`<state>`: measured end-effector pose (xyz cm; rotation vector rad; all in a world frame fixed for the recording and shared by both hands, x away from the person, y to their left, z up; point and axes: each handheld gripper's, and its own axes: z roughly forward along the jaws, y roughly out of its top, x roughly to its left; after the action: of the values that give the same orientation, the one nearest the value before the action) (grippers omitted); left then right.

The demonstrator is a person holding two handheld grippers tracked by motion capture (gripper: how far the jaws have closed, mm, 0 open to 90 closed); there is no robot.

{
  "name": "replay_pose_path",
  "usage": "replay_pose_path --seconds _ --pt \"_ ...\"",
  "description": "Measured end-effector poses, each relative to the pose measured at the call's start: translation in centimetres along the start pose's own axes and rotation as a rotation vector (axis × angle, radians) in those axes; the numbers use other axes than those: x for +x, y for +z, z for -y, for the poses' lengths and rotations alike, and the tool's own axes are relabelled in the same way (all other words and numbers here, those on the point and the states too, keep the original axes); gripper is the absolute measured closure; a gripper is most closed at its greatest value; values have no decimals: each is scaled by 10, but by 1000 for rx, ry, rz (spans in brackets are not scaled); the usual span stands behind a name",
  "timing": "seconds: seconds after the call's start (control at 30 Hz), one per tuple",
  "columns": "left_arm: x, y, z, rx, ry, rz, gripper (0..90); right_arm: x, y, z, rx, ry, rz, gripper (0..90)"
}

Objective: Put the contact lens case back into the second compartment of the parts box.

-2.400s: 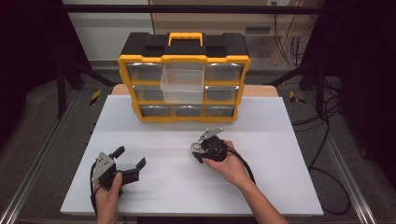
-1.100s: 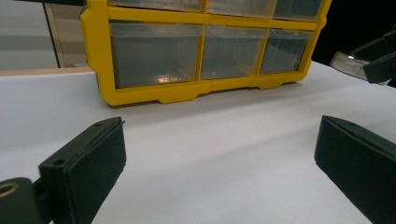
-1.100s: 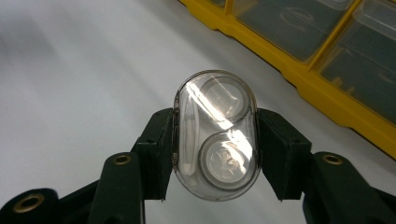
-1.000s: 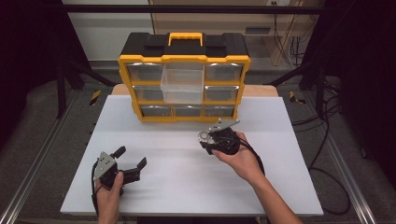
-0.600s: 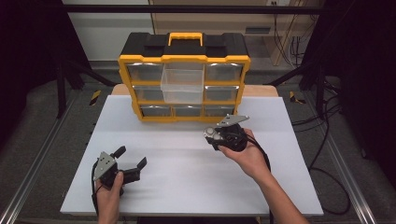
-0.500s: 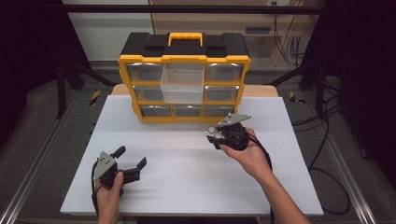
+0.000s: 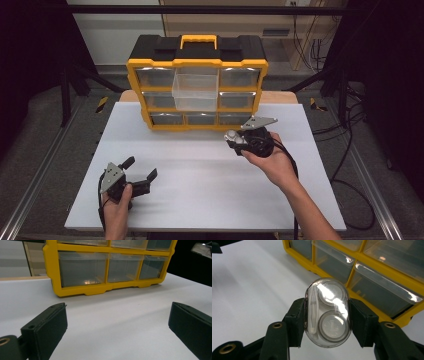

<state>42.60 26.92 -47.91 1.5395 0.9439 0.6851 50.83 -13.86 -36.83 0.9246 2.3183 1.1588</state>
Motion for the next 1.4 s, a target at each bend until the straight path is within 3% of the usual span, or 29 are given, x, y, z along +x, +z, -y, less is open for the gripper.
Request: replay_pose_path --seconds 0.47,1.4 --pt "2 -5 1 -4 -6 -17 18 -9 -15 -23 -25 -12 21 492" --pt "2 -5 -1 -3 2 -22 18 -20 -24 -33 -40 7 24 492"
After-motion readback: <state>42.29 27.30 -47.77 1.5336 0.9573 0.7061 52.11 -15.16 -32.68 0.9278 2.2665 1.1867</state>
